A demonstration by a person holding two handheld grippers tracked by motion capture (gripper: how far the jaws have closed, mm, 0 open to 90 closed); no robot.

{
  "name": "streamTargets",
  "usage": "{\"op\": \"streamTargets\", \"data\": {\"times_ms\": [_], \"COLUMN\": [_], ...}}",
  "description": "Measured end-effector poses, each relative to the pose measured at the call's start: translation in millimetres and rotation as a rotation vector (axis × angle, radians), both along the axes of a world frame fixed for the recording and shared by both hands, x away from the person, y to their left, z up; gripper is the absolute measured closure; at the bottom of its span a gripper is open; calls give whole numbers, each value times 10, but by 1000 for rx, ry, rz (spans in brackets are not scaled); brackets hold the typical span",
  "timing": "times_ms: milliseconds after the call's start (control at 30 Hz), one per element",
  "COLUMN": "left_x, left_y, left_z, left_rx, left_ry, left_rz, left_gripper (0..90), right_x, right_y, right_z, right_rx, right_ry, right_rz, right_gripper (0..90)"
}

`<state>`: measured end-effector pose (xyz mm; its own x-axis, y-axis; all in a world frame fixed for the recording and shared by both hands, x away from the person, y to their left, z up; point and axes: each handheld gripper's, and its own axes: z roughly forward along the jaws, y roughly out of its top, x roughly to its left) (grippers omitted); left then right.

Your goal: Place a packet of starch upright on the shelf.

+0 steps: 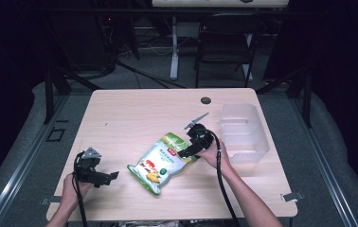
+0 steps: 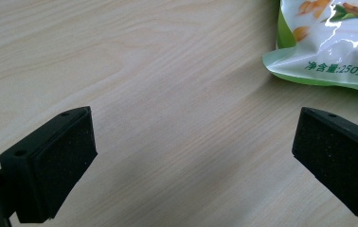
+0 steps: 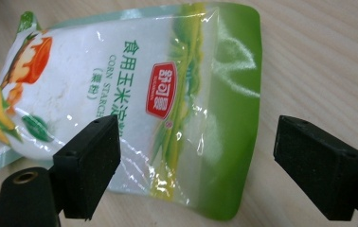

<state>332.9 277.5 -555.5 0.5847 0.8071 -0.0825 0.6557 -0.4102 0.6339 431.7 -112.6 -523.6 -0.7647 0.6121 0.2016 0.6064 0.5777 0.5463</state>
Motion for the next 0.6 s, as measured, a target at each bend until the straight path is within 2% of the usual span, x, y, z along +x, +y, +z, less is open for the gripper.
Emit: {"op": "streamTargets", "data": {"times_ms": [67,133,167,267,367,467,600], "left_x": [-6,-12,-14,-11,-11,-15,-7], "left_y": [1,0,5,10,7,1,-1], "left_z": [6,8,10,9,5,7,-4], "left_rx": [1,-2,-1,-2,1,-1,-1], "left_ry": [2,-7,-9,0,0,1,2], "left_rz": [-1,-1,5,1,-1,-3,-2], "left_gripper": [3,3,3,3,3,3,4], "right_x": [37,53,98,120,168,216,255], "right_y": [30,49,73,88,111,130,163], "right_z": [-5,-16,-12,-14,-27,-32,-75], "right_rx": [-16,-9,-31,-25,-22,-51,-52], "right_ry": [-2,-5,0,-2,18,29,55], "right_rz": [-4,-12,-6,-14,-19,4,5], "right_gripper": [176,186,196,201,194,193,192]}}
